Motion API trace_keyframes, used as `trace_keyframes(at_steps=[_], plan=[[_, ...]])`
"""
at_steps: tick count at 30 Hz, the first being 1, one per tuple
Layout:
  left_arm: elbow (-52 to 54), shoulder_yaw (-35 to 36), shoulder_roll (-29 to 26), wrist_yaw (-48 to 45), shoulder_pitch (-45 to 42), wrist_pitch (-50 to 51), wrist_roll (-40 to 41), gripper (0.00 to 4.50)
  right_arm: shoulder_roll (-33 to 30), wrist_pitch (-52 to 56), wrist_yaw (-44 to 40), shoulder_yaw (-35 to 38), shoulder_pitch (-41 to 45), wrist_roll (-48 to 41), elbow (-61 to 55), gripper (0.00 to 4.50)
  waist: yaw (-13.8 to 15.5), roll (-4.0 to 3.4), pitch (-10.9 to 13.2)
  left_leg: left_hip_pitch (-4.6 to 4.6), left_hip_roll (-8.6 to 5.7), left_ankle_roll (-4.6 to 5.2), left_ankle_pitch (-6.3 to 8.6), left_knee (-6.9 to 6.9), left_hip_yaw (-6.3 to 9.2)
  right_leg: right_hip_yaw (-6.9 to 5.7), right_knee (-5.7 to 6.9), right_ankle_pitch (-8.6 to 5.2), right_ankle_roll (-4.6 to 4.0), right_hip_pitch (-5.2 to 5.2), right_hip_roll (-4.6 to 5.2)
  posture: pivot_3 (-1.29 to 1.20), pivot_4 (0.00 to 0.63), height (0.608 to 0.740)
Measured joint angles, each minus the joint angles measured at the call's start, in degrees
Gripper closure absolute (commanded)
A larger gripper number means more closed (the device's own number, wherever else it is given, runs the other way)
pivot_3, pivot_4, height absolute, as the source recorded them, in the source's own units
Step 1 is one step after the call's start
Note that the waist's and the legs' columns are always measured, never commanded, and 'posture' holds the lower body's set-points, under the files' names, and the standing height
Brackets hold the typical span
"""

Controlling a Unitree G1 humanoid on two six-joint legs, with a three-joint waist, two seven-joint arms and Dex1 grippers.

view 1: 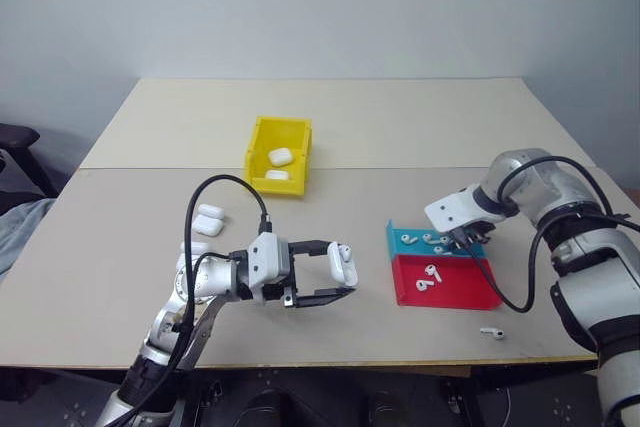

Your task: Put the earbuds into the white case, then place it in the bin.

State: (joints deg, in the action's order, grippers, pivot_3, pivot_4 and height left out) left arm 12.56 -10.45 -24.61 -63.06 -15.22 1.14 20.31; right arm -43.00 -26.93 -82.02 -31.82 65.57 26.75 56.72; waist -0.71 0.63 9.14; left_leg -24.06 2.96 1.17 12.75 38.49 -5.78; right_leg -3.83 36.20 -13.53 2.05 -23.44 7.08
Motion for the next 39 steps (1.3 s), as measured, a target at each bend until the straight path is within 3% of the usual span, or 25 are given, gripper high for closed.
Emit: trace_keyframes(at_steps=[7, 10, 12, 31, 34, 39], plan=[[0.0, 0.0, 0.1, 0.2, 0.0, 0.0, 0.0, 1.72, 0.0, 0.0, 0.1, 1.1, -0.7, 0.0, -0.3, 2.46, 0.0, 0.00, 0.0, 0.01, 0.00, -0.01, 0.00, 0.00, 0.00, 0.00, 0.00, 0.00, 0.00, 0.01, 0.00, 0.00, 0.150, 0.740], [0.0, 0.0, 0.1, 0.4, 0.0, 0.0, 0.0, 1.72, 0.0, -0.1, 0.1, 1.1, -0.8, 0.0, -0.5, 2.98, 0.0, 0.00, 0.0, 0.01, 0.00, 0.00, 0.00, 0.00, 0.00, 0.00, 0.01, 0.00, 0.00, 0.01, 0.00, 0.00, 0.150, 0.740], [0.0, 0.0, 0.1, 0.5, 0.0, 0.0, 0.0, 1.72, 0.0, -0.2, 0.0, 1.1, -0.9, -0.1, -0.8, 3.61, 0.0, 0.00, 0.0, 0.01, 0.00, 0.00, 0.00, 0.00, 0.00, 0.00, 0.01, 0.00, 0.00, 0.01, 0.00, 0.00, 0.150, 0.740], [0.0, -0.5, 0.5, 1.1, -0.3, -0.8, -0.1, 1.72, -0.8, 0.9, 0.9, 2.4, -1.3, -1.0, -2.8, 3.61, 0.0, -0.02, 0.0, 0.03, 0.00, 0.00, 0.00, 0.00, 0.00, 0.00, -0.01, 0.00, 0.00, 0.04, 0.00, 0.00, 0.150, 0.740], [0.0, -0.4, 1.1, 1.4, -0.9, -0.9, 0.3, 1.72, -3.4, 7.3, -1.1, 7.8, -2.5, -6.4, -9.7, 3.61, 0.2, -0.09, 0.1, 0.00, 0.00, -0.01, 0.00, 0.00, 0.01, 0.00, -0.02, 0.00, 0.00, 0.04, 0.01, 0.00, 0.150, 0.740], [0.2, 0.4, 2.6, 1.8, -3.0, 0.4, 3.1, 1.72, -7.9, 33.7, -3.1, 24.3, -9.2, -23.6, -36.6, 3.61, 0.9, -0.10, 0.1, 0.00, 0.01, 0.22, 0.13, 0.04, 0.12, -0.07, -0.01, 0.01, -0.02, 0.08, 0.01, 0.00, 0.150, 0.740]])
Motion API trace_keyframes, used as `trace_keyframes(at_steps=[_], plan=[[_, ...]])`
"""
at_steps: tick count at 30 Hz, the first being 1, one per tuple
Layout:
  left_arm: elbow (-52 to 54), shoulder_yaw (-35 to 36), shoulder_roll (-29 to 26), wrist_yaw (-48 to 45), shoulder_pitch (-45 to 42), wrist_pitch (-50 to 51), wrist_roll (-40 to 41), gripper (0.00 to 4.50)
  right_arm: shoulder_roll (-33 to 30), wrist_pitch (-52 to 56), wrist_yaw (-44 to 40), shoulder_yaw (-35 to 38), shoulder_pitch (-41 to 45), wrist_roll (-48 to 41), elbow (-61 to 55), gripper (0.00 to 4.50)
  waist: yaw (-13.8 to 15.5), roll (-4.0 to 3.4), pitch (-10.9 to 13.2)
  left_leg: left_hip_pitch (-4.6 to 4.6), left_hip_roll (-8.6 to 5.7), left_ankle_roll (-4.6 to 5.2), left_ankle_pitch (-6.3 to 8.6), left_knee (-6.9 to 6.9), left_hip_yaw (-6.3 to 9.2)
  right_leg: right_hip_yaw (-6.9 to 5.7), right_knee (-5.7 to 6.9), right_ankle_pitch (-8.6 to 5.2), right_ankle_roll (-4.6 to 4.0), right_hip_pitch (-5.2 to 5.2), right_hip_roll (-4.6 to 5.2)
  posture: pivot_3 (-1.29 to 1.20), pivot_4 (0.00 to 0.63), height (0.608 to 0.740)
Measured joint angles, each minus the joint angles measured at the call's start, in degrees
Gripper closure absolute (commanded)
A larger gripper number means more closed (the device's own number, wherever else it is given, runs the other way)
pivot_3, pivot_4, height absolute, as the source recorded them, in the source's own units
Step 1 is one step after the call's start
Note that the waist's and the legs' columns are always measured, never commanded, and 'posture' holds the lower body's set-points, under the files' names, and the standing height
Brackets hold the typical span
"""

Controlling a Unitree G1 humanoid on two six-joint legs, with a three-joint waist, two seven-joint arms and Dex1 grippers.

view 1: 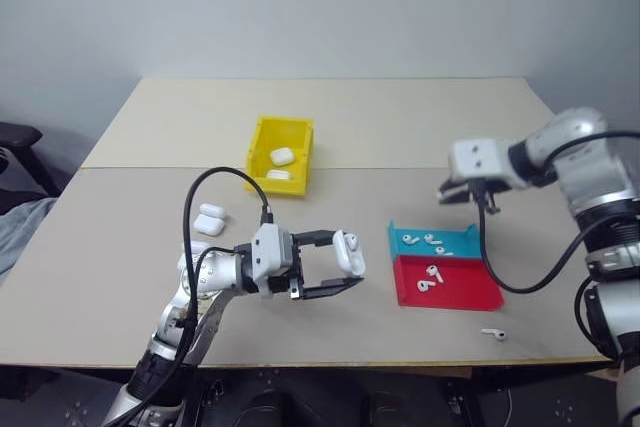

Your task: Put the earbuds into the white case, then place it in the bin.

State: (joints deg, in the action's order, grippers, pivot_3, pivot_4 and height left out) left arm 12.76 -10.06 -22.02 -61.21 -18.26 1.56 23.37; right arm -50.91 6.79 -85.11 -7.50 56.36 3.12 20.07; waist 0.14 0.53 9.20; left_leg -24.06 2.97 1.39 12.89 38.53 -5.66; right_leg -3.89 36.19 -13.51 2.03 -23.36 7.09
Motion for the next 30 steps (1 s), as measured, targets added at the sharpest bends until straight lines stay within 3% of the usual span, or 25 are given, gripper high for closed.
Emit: trace_keyframes(at_steps=[3, 6, 10, 13, 16, 18, 21, 30], plan=[[0.0, 0.5, 1.0, 0.1, -2.4, 2.4, 3.2, 1.72, -0.4, 24.2, 3.6, 13.1, -6.3, -16.2, -19.7, 3.61, 0.5, -0.01, 0.0, -0.04, 0.00, 0.11, 0.07, 0.09, 0.30, -0.05, 0.04, 0.01, -0.02, 0.02, 0.01, 0.00, 0.150, 0.740], [-0.2, 0.7, 2.4, 0.2, -6.2, 4.1, 5.5, 1.72, 2.4, 43.8, 12.2, 26.5, -7.9, -31.1, -35.5, 3.61, 0.7, 0.01, 0.0, 0.01, -0.01, 0.17, 0.10, 0.14, 0.60, -0.17, -0.02, 0.02, -0.03, 0.21, 0.01, 0.00, 0.150, 0.740], [-2.2, 0.6, 4.8, -0.3, -10.6, 4.5, 6.2, 1.72, 9.5, 61.1, 25.4, 41.6, -12.1, -48.7, -47.9, 3.61, 0.9, 0.07, -0.1, 0.03, -0.06, 0.20, 0.12, 0.13, 0.64, -0.15, -0.04, 0.03, 0.00, 0.27, 0.01, 0.00, 0.150, 0.740], [-4.0, 0.5, 6.4, -1.0, -12.4, 4.6, 6.4, 1.72, 15.6, 66.2, 36.3, 47.9, -16.2, -62.7, -51.7, 3.61, 0.7, 0.07, -0.1, 0.02, -0.06, 0.20, 0.12, 0.09, 0.60, -0.11, -0.01, 0.03, 0.00, 0.20, 0.00, 0.00, 0.150, 0.740], [-4.8, 0.4, 7.5, -2.2, -13.6, 4.6, 7.0, 1.72, 19.7, 65.5, 47.4, 48.5, -22.5, -73.8, -55.5, 3.61, 0.6, 0.07, -0.1, 0.03, -0.07, 0.20, 0.11, 0.04, 0.57, -0.13, -0.04, 0.03, 0.00, 0.22, -0.03, 0.00, 0.150, 0.740], [-5.0, 0.4, 7.6, -2.7, -13.9, 4.7, 7.2, 1.72, 20.4, 64.1, 50.2, 47.4, -26.6, -76.4, -58.0, 3.61, 0.6, 0.05, -0.1, 0.00, -0.10, 0.20, 0.11, 0.05, 0.57, -0.07, -0.04, 0.03, 0.01, 0.18, -0.03, 0.00, 0.150, 0.740], [-5.5, 0.5, 7.3, -3.5, -14.1, 4.8, 7.5, 1.72, 18.4, 61.6, 53.8, 44.4, -31.9, -80.1, -60.4, 3.61, 0.6, 0.06, -0.1, 0.01, -0.11, 0.23, 0.13, 0.13, 0.61, -0.04, -0.05, 0.05, 0.07, 0.22, -0.01, 0.00, 0.150, 0.740], [-7.1, 0.4, 7.3, -4.1, -14.2, 4.6, 6.8, 1.72, 11.5, 54.4, 57.9, 39.0, -35.0, -85.9, -58.3, 3.61, 0.5, 0.06, -0.1, 0.00, -0.10, 0.35, 0.20, 0.11, 0.63, -0.01, -0.12, 0.04, 0.07, 0.21, -0.04, 0.00, 0.150, 0.740]])
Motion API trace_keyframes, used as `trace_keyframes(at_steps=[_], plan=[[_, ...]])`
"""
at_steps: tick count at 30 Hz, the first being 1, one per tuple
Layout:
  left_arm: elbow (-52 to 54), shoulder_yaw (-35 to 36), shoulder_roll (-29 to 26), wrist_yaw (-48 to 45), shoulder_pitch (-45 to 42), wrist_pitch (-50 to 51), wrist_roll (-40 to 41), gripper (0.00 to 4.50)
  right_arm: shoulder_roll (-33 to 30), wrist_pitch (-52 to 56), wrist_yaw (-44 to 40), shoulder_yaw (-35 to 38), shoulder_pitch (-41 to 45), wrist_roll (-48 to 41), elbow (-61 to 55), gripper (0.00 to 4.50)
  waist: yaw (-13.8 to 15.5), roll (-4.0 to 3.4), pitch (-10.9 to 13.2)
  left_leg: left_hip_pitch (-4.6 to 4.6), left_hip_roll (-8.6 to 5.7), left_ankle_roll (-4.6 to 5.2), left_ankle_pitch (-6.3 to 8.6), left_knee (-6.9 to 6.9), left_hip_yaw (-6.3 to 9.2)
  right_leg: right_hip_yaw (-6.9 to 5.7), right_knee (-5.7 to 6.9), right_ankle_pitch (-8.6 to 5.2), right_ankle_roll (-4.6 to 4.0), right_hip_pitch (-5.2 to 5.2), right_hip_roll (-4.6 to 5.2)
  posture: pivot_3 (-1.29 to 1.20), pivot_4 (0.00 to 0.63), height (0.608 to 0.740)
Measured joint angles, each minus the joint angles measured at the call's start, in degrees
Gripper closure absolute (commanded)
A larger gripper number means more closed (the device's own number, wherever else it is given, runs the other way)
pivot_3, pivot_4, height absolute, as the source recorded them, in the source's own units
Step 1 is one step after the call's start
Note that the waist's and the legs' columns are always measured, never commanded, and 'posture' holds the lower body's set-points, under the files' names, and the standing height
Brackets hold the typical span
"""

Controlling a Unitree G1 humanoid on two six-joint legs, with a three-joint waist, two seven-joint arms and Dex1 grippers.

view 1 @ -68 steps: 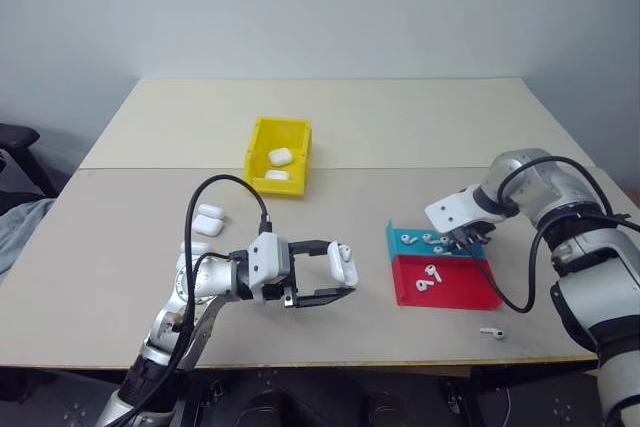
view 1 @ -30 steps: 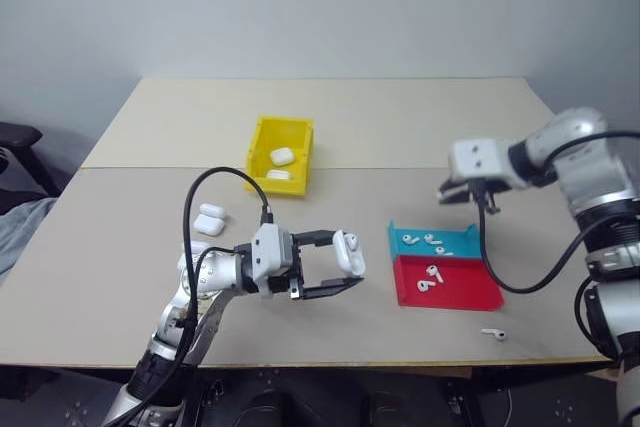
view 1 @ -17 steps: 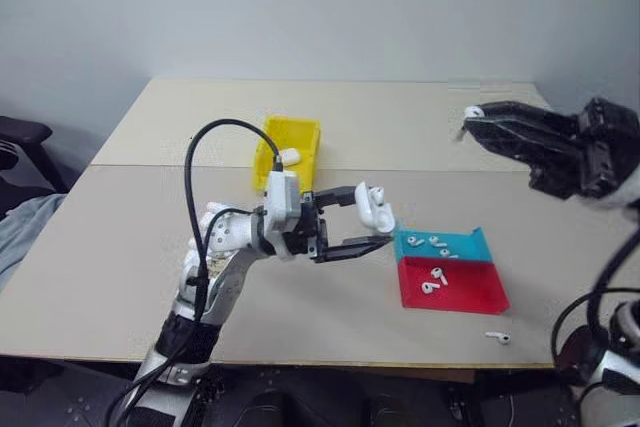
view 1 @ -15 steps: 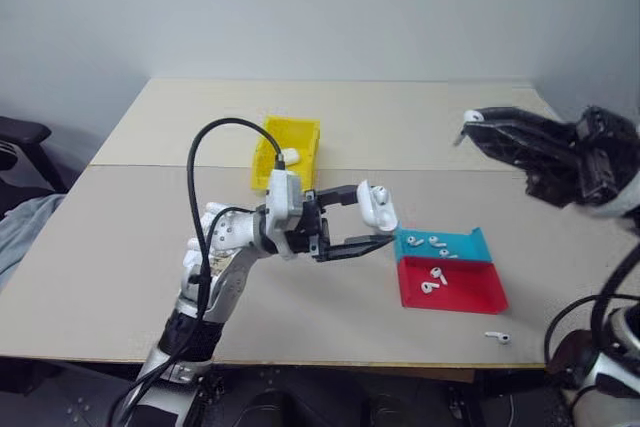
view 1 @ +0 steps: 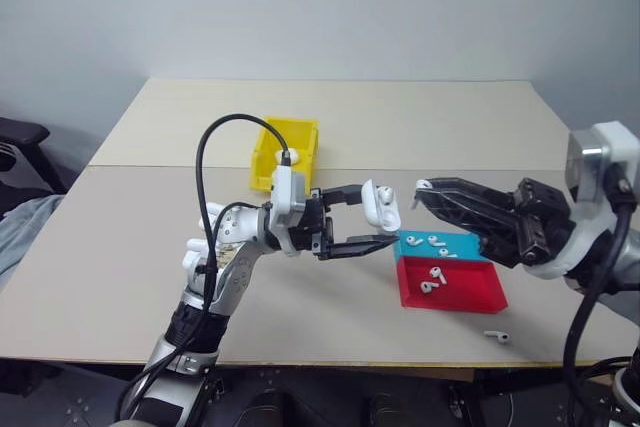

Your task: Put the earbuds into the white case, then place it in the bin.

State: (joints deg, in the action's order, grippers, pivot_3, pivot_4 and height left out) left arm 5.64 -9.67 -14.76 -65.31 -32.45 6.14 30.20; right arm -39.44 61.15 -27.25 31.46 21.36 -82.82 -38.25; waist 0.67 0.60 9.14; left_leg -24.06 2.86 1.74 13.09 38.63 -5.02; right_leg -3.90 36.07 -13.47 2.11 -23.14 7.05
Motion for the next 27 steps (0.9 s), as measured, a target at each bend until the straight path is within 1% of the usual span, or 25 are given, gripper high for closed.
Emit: trace_keyframes(at_steps=[5, 10, 25, 26, 27], plan=[[0.0, 0.0, -0.1, 0.6, 0.4, 0.0, -0.9, 1.72, -1.5, -3.3, 0.3, -5.0, -0.8, -0.7, -0.3, 3.61, 0.0, 0.00, 0.0, 0.00, 0.00, 0.01, 0.01, 0.01, 0.01, -0.01, 0.00, 0.00, 0.00, 0.00, 0.00, 0.00, 0.150, 0.740], [0.1, 0.0, -0.2, 0.7, 0.9, 0.0, -1.0, 1.72, -3.2, -5.6, -0.3, -8.3, -2.1, 1.0, -0.6, 3.61, 0.1, 0.00, 0.0, -0.02, 0.00, 0.02, 0.01, 0.02, 0.02, -0.01, -0.01, 0.00, 0.01, 0.00, 0.00, 0.00, 0.150, 0.740], [0.3, -0.1, -0.1, 0.8, 1.0, -0.1, -1.1, 1.72, -4.7, -10.9, -2.9, -12.7, -4.7, 7.3, -0.9, 3.61, 0.1, 0.01, 0.0, -0.02, 0.00, 0.03, 0.02, 0.02, 0.02, -0.01, -0.01, -0.01, 0.01, 0.00, 0.00, 0.00, 0.150, 0.740], [0.3, -0.2, -0.1, 0.8, 1.0, -0.1, -1.1, 1.72, -4.9, -11.2, -3.3, -12.7, -4.9, 7.9, -1.1, 3.11, 0.1, 0.01, 0.0, -0.02, 0.00, 0.03, 0.02, 0.02, 0.02, -0.01, -0.02, -0.01, 0.01, 0.00, 0.00, 0.00, 0.150, 0.740], [0.3, -0.2, 0.0, 0.8, 1.0, -0.1, -1.1, 1.72, -5.2, -11.7, -3.8, -12.7, -5.2, 8.7, -1.4, 2.90, 0.1, 0.01, 0.0, -0.02, 0.00, 0.03, 0.02, 0.02, 0.02, -0.01, -0.02, -0.01, 0.02, 0.00, 0.00, 0.00, 0.150, 0.740]])
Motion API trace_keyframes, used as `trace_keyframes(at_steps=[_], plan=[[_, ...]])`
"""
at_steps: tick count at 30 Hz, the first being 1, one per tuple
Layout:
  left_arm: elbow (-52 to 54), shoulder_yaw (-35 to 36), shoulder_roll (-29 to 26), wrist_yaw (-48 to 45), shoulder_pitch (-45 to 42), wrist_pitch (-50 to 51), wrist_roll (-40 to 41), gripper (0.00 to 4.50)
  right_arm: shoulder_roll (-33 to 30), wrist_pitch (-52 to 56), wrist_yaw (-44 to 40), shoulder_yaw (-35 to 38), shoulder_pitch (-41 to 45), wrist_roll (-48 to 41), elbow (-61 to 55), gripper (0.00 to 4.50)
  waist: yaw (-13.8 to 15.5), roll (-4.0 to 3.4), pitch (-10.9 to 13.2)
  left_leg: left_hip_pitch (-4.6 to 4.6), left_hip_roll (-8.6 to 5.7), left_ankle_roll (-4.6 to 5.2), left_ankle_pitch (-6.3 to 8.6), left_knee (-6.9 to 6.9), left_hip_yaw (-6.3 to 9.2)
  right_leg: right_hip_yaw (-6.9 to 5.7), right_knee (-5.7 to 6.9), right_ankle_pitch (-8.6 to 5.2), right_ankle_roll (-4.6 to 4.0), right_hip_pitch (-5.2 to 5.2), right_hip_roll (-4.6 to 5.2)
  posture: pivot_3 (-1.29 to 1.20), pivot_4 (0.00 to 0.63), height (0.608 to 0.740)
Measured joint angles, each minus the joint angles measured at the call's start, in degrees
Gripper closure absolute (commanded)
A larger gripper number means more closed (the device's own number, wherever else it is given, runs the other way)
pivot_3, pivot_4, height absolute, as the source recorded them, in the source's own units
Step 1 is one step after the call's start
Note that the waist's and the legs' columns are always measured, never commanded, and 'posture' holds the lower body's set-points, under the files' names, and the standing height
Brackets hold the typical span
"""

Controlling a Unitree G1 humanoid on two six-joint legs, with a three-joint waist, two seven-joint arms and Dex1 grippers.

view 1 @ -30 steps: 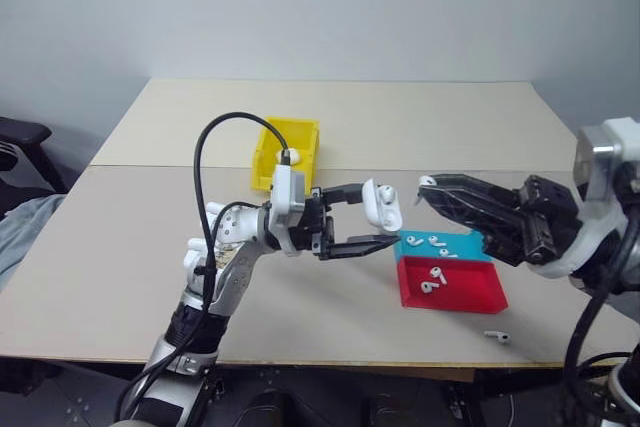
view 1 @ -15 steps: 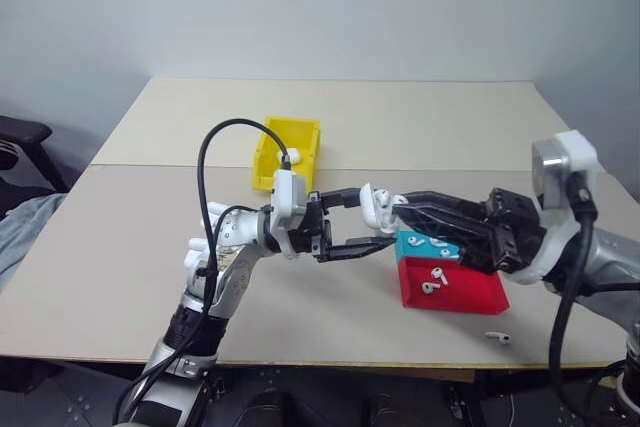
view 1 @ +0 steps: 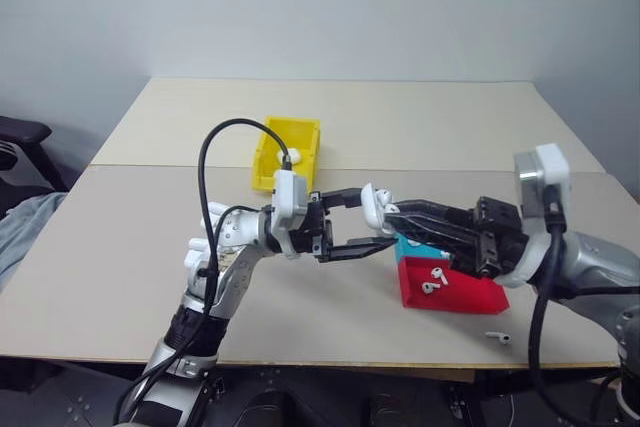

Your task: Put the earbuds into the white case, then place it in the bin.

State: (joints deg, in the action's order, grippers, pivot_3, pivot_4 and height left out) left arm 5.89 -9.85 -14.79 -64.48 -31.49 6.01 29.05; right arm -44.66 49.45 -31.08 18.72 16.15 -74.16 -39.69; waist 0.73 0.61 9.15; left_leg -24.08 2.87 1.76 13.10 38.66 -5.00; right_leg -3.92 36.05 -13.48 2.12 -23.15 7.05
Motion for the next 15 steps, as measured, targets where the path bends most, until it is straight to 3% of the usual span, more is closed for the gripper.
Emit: trace_keyframes(at_steps=[1, 10, 15], plan=[[-0.1, 0.0, 0.0, 0.0, 0.0, 0.0, 0.0, 1.72, -0.5, -0.5, -0.5, -0.1, -0.4, 0.8, -0.5, 2.60, 0.0, 0.00, 0.0, 0.00, 0.00, 0.00, 0.00, 0.00, 0.00, 0.00, 0.00, 0.00, 0.00, 0.00, 0.00, 0.00, 0.150, 0.740], [-0.3, 0.0, -0.4, -0.4, 0.0, -0.4, -1.0, 1.72, -2.5, -2.4, -2.3, -0.1, -1.9, 4.5, -1.2, 2.60, 0.0, 0.01, 0.0, -0.01, 0.00, 0.01, 0.00, 0.01, 0.00, -0.01, -0.01, 0.00, 0.00, 0.00, 0.00, 0.00, 0.150, 0.740], [-0.5, -0.1, -1.8, -1.5, -0.1, -1.0, -2.0, 1.72, -6.2, -5.0, -5.9, 4.5, -0.6, 5.8, 0.1, 2.60, 0.0, 0.01, 0.0, -0.01, 0.00, 0.01, 0.01, 0.03, 0.00, 0.00, 0.00, 0.00, 0.00, 0.00, 0.00, 0.00, 0.150, 0.740]])
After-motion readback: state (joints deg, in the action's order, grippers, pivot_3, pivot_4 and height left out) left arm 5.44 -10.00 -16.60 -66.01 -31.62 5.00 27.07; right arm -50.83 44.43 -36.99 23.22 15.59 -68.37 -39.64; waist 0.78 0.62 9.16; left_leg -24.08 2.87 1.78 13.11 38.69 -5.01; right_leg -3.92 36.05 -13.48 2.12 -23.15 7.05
